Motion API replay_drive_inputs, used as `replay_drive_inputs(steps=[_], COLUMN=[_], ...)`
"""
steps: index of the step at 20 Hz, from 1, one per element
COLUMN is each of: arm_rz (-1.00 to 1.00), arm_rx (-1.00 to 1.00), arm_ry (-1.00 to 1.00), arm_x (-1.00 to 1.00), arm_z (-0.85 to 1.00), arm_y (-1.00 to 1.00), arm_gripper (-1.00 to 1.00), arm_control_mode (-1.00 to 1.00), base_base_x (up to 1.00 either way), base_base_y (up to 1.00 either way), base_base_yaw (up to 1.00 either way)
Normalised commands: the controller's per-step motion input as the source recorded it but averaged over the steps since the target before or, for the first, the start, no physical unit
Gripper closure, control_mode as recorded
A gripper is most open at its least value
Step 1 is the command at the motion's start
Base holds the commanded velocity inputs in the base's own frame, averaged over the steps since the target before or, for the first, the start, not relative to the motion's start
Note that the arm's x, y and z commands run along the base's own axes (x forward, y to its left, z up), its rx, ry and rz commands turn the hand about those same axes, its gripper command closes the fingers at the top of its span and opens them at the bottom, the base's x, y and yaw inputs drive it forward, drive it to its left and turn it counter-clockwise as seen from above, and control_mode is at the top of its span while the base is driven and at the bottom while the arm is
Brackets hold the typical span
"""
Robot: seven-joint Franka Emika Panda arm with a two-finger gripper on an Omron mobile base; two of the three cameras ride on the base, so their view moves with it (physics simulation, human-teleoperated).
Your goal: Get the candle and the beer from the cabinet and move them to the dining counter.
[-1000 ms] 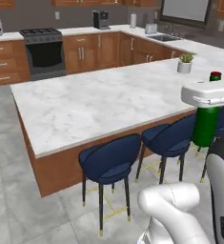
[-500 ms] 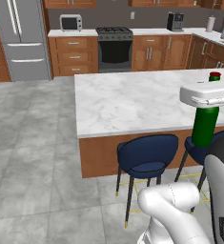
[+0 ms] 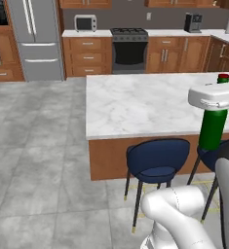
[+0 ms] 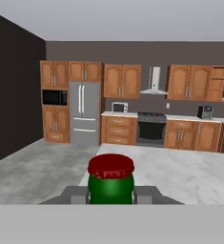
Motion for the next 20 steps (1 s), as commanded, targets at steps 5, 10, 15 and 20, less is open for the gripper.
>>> replay_drive_inputs(steps=[5,10,15,20], arm_rz=[0.00,0.00,0.00,0.00], arm_rx=[0.00,0.00,0.00,0.00], arm_ry=[0.00,0.00,0.00,0.00], arm_x=[0.00,0.00,0.00,0.00], arm_z=[0.00,0.00,0.00,0.00], arm_y=[0.00,0.00,0.00,0.00], arm_gripper=[1.00,1.00,1.00,1.00], arm_control_mode=[1.00,1.00,1.00,1.00], base_base_x=[0.29,0.34,0.47,0.71], base_base_y=[-0.18,-0.28,-0.24,-0.15], base_base_yaw=[-0.18,-0.29,-0.23,-0.03])
